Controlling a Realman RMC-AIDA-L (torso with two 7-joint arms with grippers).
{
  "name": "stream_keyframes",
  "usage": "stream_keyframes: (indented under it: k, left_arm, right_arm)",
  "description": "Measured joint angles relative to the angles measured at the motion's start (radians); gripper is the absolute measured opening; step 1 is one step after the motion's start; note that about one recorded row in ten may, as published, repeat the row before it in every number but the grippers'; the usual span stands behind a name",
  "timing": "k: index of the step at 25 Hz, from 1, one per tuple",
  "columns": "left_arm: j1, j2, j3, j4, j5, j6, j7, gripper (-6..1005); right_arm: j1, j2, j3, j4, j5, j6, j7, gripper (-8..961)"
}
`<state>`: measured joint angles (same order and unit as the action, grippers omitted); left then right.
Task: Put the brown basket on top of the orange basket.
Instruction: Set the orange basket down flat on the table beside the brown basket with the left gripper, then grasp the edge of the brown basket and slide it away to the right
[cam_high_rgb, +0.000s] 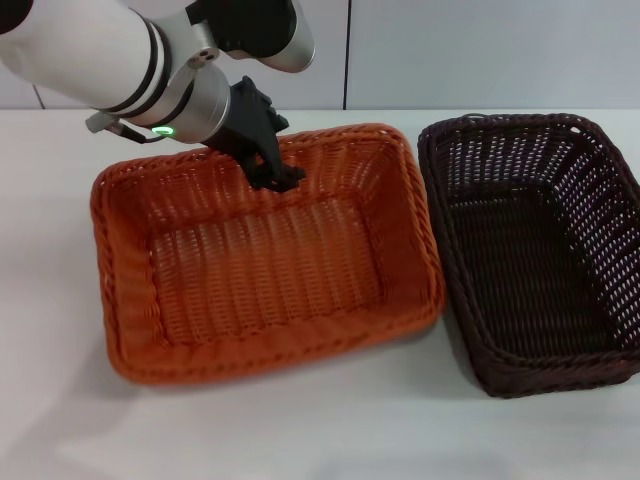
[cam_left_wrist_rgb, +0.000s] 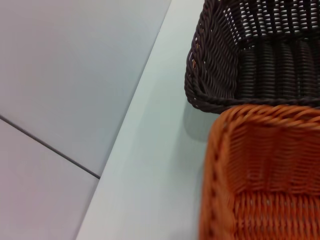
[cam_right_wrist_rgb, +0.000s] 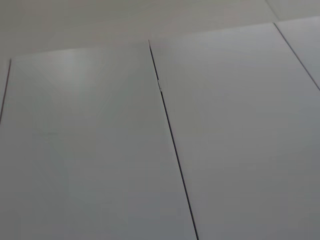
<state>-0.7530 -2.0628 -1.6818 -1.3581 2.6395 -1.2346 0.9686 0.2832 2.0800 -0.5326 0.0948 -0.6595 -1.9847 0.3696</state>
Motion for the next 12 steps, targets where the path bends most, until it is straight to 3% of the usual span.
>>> stream_keyframes:
  k: [6, 7, 9, 12]
  left_arm:
    - [0.0, -0.001, 0.003, -0.033, 0.008, 0.015, -0.003, 691]
    - [0.004, -0.002, 0.001, -0.05, 0.021, 0.022, -0.013, 705]
    - [0.029, -0.002, 0.003, -0.099, 0.072, 0.065, -0.067, 733]
    - [0.148, -0.003, 0.04, -0.226, 0.184, 0.271, -0.219, 774]
  right_arm:
    - [-0.002, 0.0, 0.007, 0.0, 0.002, 0.0, 0.0, 813]
    - [-0.002, 0.001, 0.01, 0.0, 0.005, 0.0, -0.001, 813]
    - [-0.002, 0.001, 0.015, 0.001, 0.013, 0.005, -0.005, 812]
    - [-0.003, 0.001, 0.02, 0.002, 0.016, 0.013, -0.006, 812]
